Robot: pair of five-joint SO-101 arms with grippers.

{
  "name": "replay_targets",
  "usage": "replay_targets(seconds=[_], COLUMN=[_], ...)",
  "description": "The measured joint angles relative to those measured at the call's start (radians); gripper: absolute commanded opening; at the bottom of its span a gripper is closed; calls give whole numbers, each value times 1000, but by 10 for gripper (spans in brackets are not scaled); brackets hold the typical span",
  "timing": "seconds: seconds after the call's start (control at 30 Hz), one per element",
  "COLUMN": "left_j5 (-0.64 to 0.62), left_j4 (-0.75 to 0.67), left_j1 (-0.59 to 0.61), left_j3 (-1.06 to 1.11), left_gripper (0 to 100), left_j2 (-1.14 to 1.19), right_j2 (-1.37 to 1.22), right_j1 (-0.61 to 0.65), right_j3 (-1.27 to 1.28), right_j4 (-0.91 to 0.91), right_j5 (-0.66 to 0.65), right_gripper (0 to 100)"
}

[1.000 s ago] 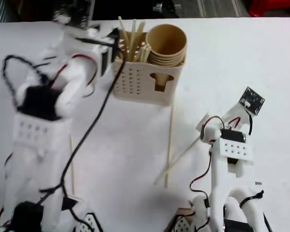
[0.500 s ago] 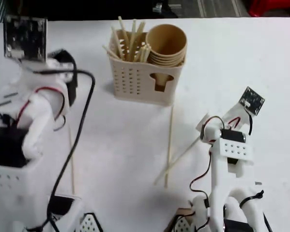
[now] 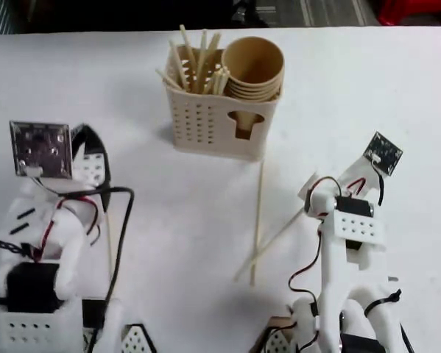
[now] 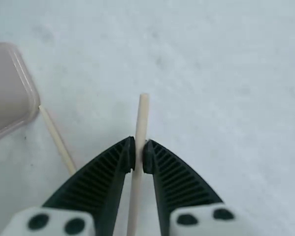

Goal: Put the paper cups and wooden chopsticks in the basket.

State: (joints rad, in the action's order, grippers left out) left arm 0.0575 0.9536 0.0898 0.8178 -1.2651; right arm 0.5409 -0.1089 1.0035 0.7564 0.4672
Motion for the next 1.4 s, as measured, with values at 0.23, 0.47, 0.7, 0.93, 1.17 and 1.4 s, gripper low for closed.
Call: replay_targets(seconds=[0.23, 0.47, 0.7, 0.93, 1.17, 1.4], left_j5=[9, 9, 9, 11, 74, 80], left_j4=[-94, -169, -235, -270, -299, -299], left_j1=[123, 169, 169, 169, 169, 169], left_j3=[281, 522, 643, 710, 786, 839], left_gripper=[24, 24, 25, 26, 24, 24], left_j2=[-163, -233, -239, -273, -353, -456], right_j2=[52, 293, 600, 790, 802, 678], right_j1=[2, 51, 181, 334, 417, 494], right_j3=[0, 0, 0, -54, -150, -258], right_j4=[0, 0, 0, -97, -292, -479], right_j5=[0, -43, -169, -282, -408, -500], right_gripper=[17, 17, 17, 17, 17, 17])
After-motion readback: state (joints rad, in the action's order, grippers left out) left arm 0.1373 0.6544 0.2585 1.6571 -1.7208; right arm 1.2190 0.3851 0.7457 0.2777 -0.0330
